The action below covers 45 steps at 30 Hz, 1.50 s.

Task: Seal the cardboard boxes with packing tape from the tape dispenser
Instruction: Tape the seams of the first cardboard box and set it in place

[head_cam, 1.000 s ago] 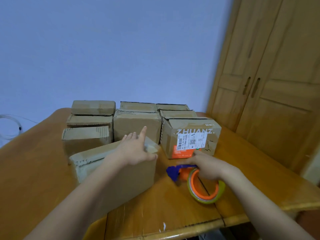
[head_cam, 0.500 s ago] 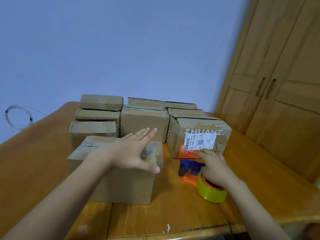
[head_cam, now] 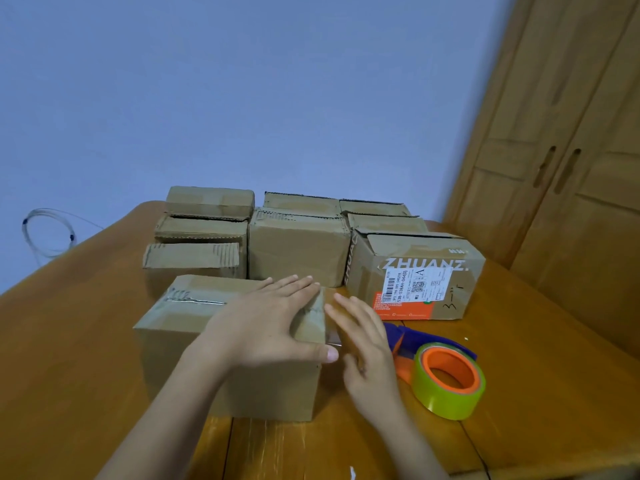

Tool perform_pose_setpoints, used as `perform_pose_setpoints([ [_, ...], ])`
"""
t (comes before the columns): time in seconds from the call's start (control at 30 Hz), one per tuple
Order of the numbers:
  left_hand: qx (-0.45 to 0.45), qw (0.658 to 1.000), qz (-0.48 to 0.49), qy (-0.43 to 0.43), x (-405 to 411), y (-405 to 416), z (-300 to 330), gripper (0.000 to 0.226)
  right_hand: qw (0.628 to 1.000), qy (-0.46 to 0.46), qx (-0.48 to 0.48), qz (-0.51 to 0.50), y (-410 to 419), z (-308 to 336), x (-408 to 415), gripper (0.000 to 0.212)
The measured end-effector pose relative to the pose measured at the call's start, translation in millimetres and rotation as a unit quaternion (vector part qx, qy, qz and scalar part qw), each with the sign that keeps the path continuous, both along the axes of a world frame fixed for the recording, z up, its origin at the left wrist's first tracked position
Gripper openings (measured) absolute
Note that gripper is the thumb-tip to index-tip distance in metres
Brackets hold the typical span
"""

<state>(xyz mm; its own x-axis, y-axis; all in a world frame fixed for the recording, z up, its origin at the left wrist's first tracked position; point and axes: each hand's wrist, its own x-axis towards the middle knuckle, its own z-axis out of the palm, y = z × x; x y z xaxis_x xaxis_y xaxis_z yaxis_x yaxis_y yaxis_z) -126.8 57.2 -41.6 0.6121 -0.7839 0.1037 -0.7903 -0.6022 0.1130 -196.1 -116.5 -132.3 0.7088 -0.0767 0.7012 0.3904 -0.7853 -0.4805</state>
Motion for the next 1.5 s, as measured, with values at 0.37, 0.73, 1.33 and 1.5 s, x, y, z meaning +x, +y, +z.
perform_pose_setpoints([
  [0.37, 0.004, 1.0, -0.007, 0.007, 1.0, -1.3, 1.8, 0.123, 0.979, 0.13, 0.11, 0.115, 13.3, -16.4, -5.4, 0.097],
  [0.73, -0.005, 0.999, -0.007, 0.035, 1.6, -0.8, 5.9, 0.122, 0.951, -0.017, 0.304, 0.053, -1.3, 1.9, 15.0, 0.041],
  [1.33, -0.022, 0.998, -0.014, 0.054, 5.8, 0.3, 4.5, 0.137, 0.909, 0.028, 0.407, 0.089, 0.4, 15.2, 59.7, 0.015],
  [1.5, 0.011, 0.998, -0.02, 0.066, 6.3, 1.7, 5.7, 0.134, 0.934, -0.02, 0.358, 0.003, 8.2, 10.3, 59.8, 0.024],
])
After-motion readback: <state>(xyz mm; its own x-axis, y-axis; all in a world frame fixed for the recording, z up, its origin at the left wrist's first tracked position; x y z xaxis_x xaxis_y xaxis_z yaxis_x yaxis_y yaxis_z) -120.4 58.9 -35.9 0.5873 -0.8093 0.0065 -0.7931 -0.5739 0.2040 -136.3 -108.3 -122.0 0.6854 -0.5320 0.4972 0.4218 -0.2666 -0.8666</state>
